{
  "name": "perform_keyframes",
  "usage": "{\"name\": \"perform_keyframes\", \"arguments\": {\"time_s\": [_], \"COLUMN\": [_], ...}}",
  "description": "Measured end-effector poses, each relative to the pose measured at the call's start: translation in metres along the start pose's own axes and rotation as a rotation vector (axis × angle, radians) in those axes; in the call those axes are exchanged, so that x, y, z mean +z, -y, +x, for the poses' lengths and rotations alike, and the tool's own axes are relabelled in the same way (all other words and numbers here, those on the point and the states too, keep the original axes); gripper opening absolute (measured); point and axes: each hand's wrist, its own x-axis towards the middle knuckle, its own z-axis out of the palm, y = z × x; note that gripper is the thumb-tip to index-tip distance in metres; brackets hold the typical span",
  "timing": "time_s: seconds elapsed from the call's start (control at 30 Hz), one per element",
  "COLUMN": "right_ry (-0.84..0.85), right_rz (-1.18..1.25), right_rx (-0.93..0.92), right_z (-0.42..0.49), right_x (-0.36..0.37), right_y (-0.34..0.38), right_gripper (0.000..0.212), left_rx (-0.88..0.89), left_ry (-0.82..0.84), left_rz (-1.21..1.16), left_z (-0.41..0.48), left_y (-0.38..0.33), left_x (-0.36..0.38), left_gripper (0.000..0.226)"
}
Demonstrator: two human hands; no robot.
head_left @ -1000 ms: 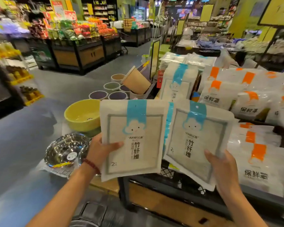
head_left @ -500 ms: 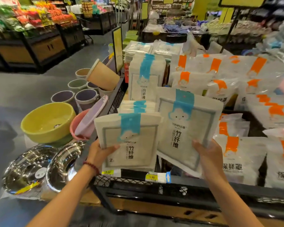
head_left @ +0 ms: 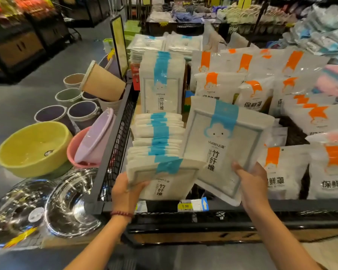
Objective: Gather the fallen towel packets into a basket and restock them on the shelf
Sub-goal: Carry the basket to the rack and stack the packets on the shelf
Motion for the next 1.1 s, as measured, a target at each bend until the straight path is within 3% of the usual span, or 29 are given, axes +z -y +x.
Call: {"name": "perform_keyframes", "arguments": {"time_s": [0.07,0.13,0.27,0.37,0.5,0.7,0.87,1.1], "right_ry": [-0.008,0.006,0.072,0.07,0.076,0.04,0.044,0.095], "right_rz": [0.005,0.014,-0.001,-0.009,-0.024,0.07,0.242,0.313], "right_rx": [-0.009,-0.021,-0.037,-0.05,-0.088,-0.087,-0.06,-0.061], "right_z": [-0.001,-0.002,-0.005,-0.005,-0.006,-0.007,-0.008,-0.017], "right_x": [0.002,0.006,0.014,0.017,0.021,0.016,0.015,0.03], "right_y": [0.0,0.001,0.005,0.005,0.007,0.011,0.017,0.029], "right_gripper": [0.015,0.015,0.016,0.019,0.019,0.021,0.024,0.023], "left_rx": [0.128,0.088,-0.242,-0.334,-0.378,-0.435,-0.552,-0.51], "left_ry": [-0.008,0.027,0.113,0.23,0.246,0.428,0.495,0.509], "left_rz": [0.155,0.245,0.321,0.428,0.424,0.849,0.818,0.566], "left_z": [-0.006,-0.014,-0.022,-0.011,-0.004,0.011,0.024,0.018], "left_y": [0.006,0.017,0.039,0.04,0.039,0.042,0.038,0.047], "left_x": [-0.001,-0.006,-0.011,-0.008,-0.004,-0.008,-0.01,-0.019], "left_gripper": [0.05,0.057,0.025,0.02,0.018,0.049,0.049,0.033]}}
